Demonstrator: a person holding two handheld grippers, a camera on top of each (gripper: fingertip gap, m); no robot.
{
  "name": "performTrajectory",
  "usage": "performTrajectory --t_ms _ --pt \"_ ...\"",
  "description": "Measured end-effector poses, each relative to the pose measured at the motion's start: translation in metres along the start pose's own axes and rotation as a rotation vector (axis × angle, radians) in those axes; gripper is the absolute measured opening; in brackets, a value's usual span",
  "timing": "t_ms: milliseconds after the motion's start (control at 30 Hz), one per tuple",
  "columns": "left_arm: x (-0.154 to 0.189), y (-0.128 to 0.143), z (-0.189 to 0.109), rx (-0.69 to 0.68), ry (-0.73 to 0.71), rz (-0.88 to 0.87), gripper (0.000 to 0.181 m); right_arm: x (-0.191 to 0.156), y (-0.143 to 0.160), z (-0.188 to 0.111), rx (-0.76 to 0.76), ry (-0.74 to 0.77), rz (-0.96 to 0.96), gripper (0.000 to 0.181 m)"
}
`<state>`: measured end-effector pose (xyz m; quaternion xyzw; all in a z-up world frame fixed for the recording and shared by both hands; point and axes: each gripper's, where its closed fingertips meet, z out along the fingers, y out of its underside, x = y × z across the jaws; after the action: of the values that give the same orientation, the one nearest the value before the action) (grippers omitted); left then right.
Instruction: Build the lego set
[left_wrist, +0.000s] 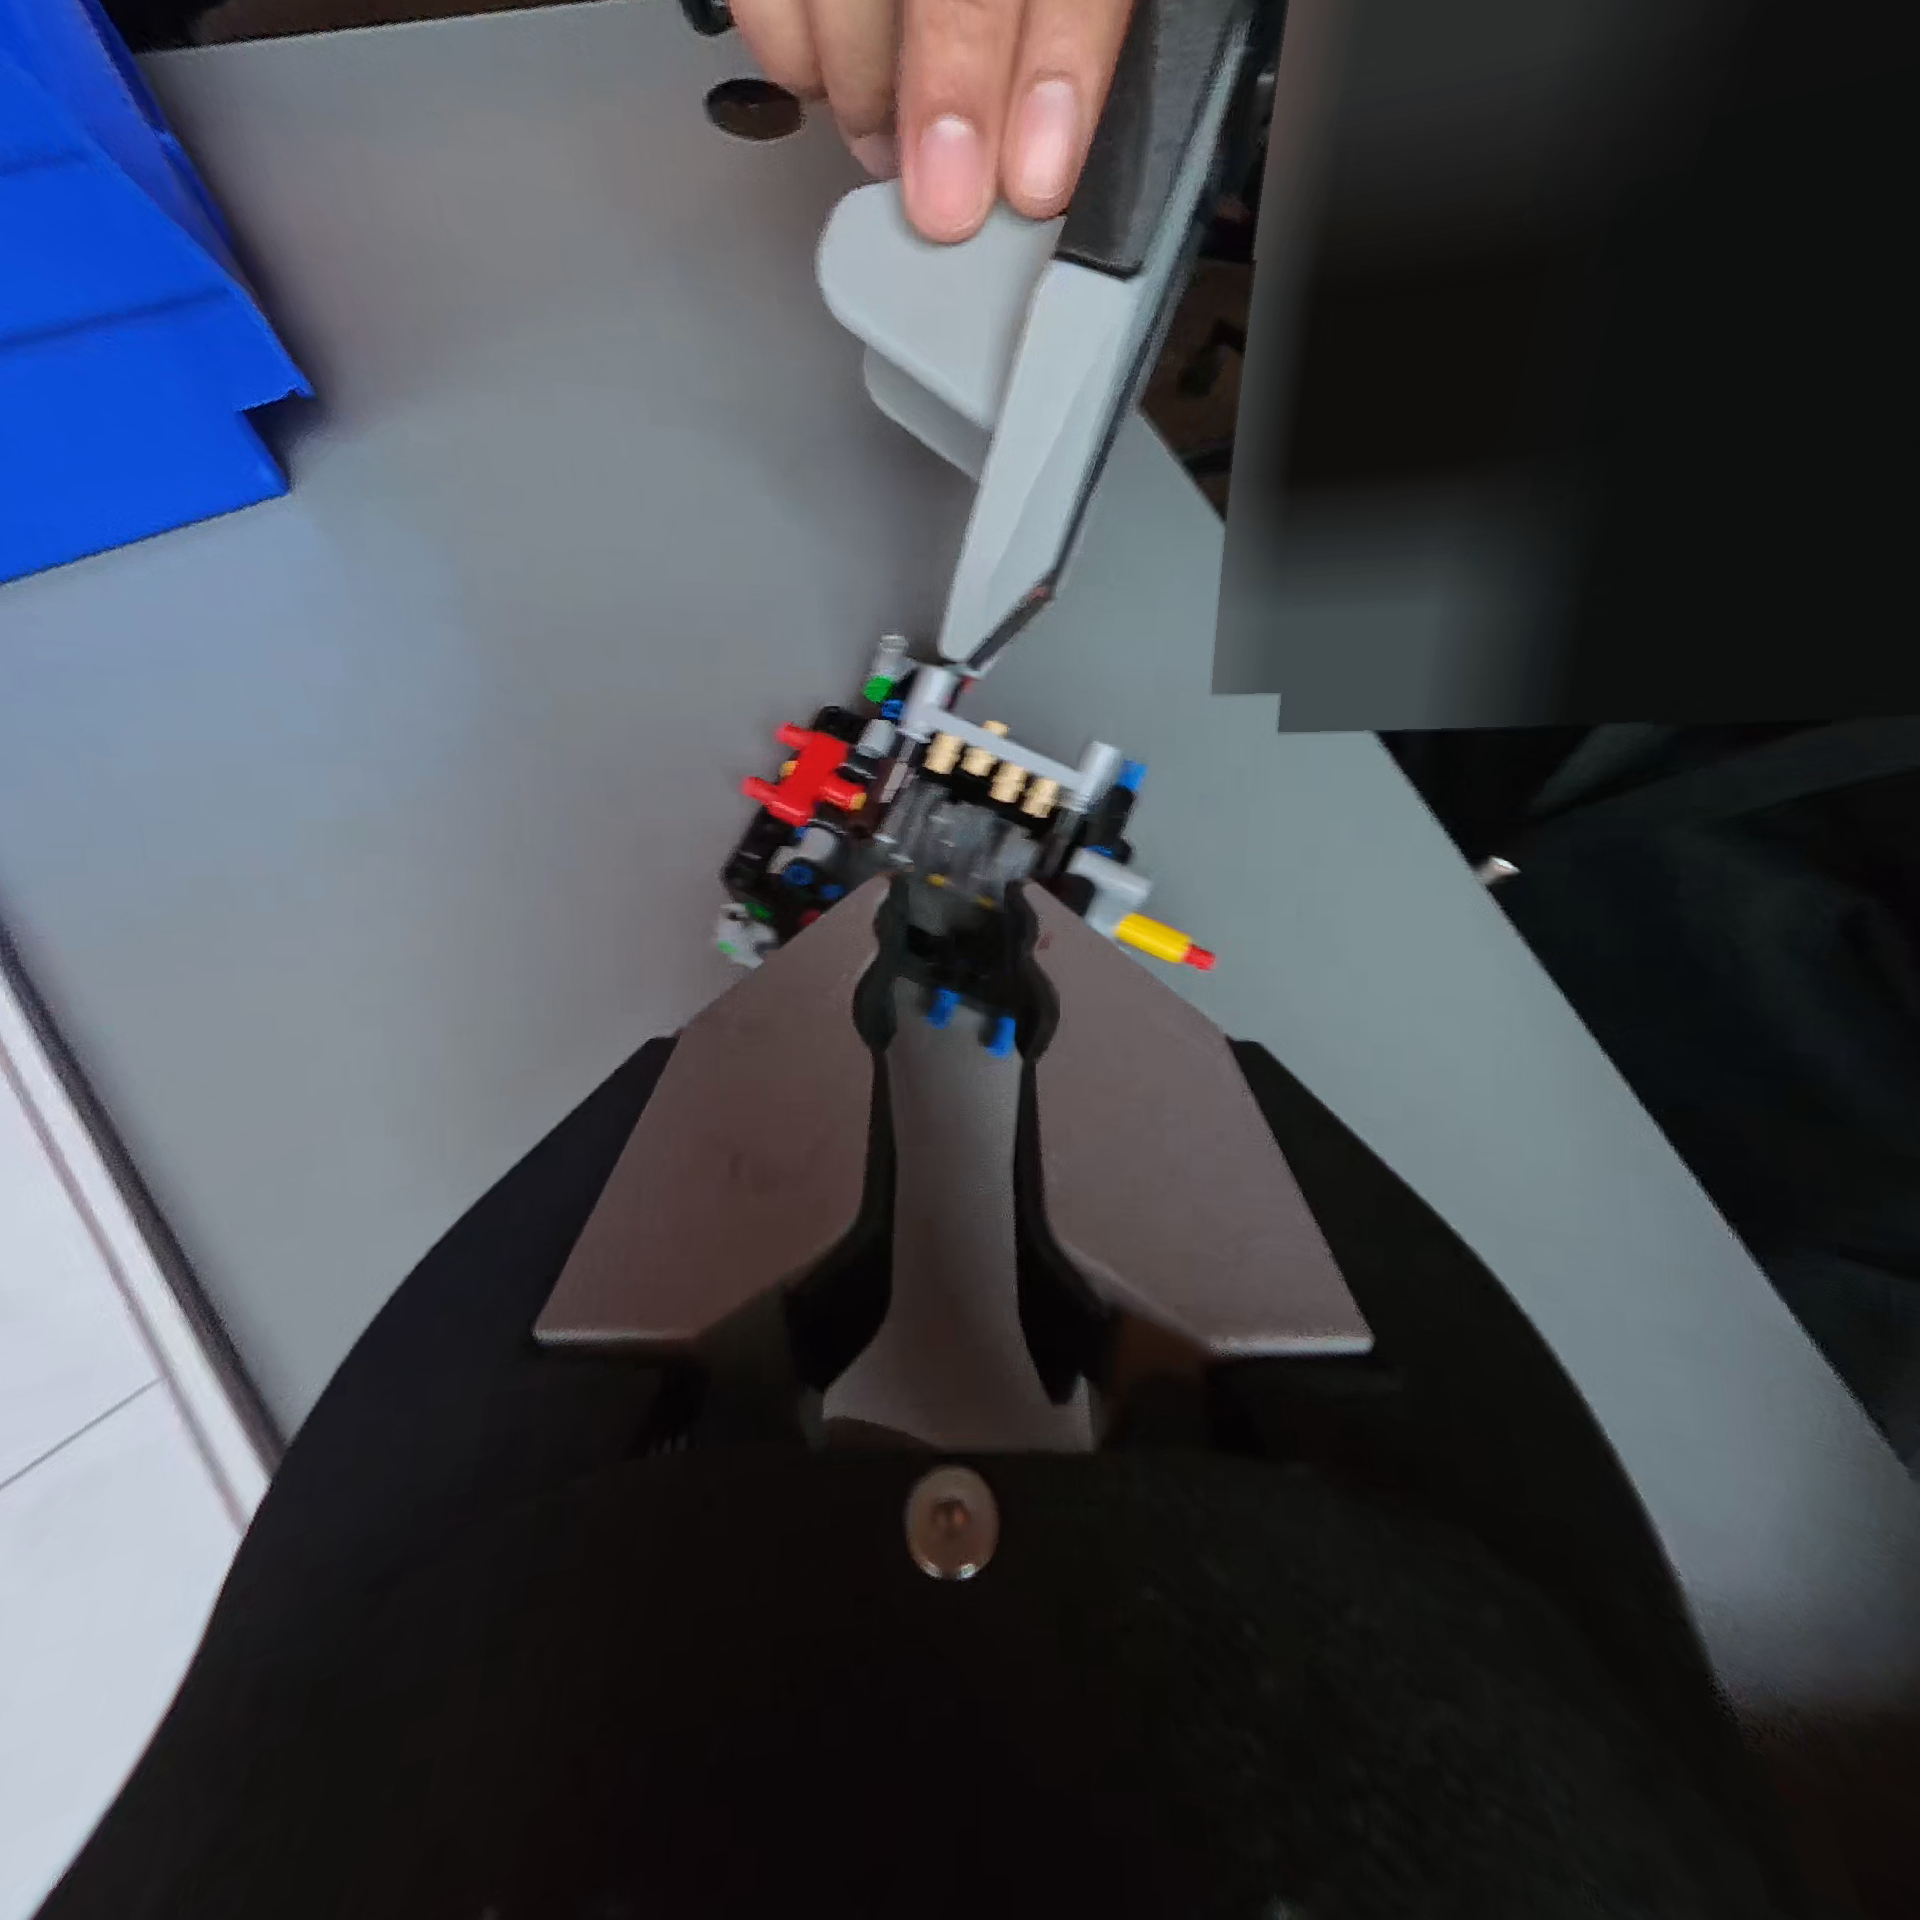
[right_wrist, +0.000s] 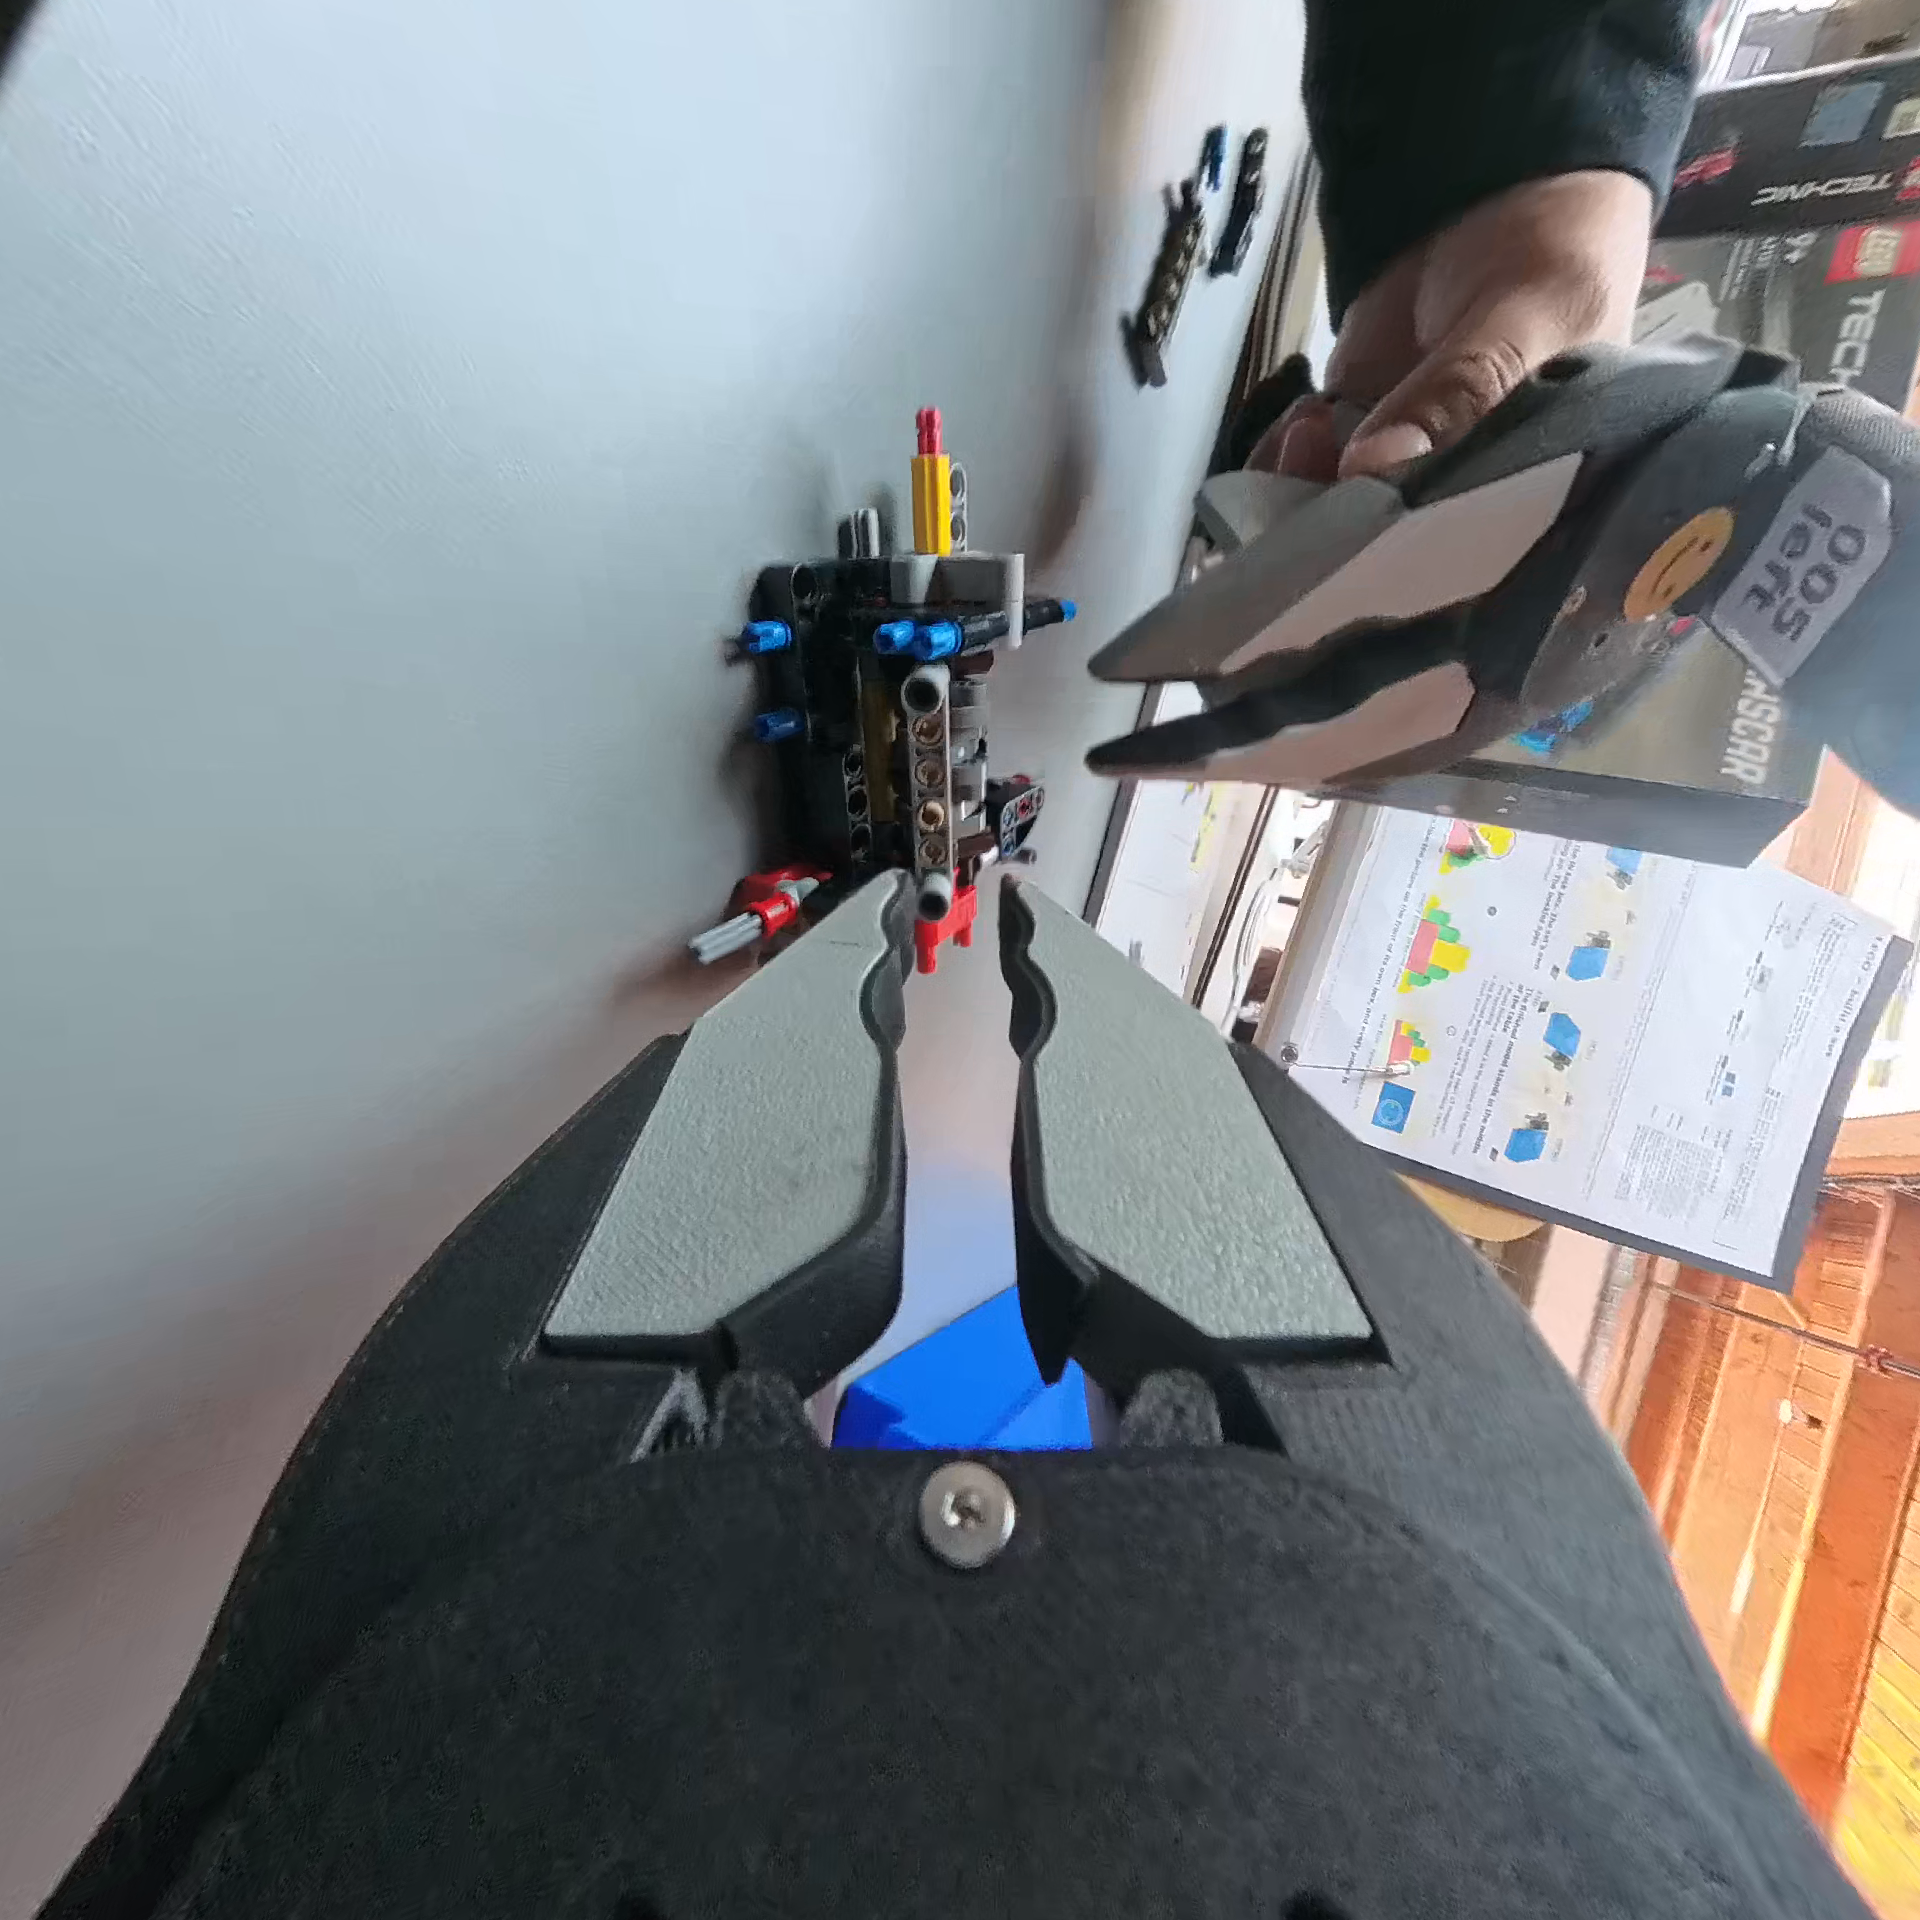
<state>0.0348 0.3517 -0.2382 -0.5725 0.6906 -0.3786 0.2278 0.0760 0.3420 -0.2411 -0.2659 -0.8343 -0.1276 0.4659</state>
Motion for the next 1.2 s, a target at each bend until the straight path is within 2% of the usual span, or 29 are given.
performTrajectory --t_ms 100,233,467,733,1200 --pt "0.024 0.003 0.000 -0.010 0.043 0.042 0.018 0.000 -0.017 -0.003 0.049 -0.012 0.028 0.014" --pt "0.033 0.008 0.011 -0.051 0.042 0.090 0.020 -0.007 -0.031 0.004 0.070 -0.035 -0.007 0.014" --pt "0.035 0.009 0.019 -0.030 0.085 0.099 0.014 -0.010 -0.034 0.010 0.070 -0.035 -0.022 0.004" --pt "0.037 0.009 0.020 0.006 0.123 0.112 0.012 -0.008 -0.032 0.011 0.055 -0.077 -0.053 0.004" --pt "0.038 0.011 0.018 0.014 0.161 0.104 0.012 -0.007 -0.034 0.016 0.121 -0.145 -0.109 0.005"
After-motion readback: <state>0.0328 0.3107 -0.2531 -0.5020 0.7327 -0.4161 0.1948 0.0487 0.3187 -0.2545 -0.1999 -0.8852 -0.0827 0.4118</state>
